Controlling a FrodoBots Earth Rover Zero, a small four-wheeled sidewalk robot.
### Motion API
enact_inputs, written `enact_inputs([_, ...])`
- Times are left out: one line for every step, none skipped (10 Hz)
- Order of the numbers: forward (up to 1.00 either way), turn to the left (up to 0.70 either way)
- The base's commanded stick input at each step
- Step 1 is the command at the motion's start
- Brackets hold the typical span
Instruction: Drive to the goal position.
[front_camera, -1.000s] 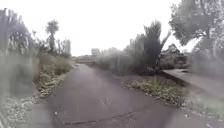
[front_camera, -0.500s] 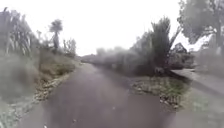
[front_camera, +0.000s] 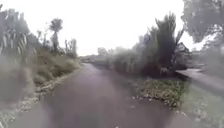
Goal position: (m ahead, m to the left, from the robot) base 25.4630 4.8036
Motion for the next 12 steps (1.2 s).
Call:
enact_inputs([0.7,0.0])
enact_inputs([0.7,0.0])
enact_inputs([0.7,0.0])
enact_inputs([0.7,0.0])
enact_inputs([0.7,0.0])
enact_inputs([0.7,0.0])
enact_inputs([0.7,0.0])
enact_inputs([0.7,0.0])
enact_inputs([0.7,0.0])
enact_inputs([0.7,0.0])
enact_inputs([0.7,0.0])
enact_inputs([0.7,0.0])
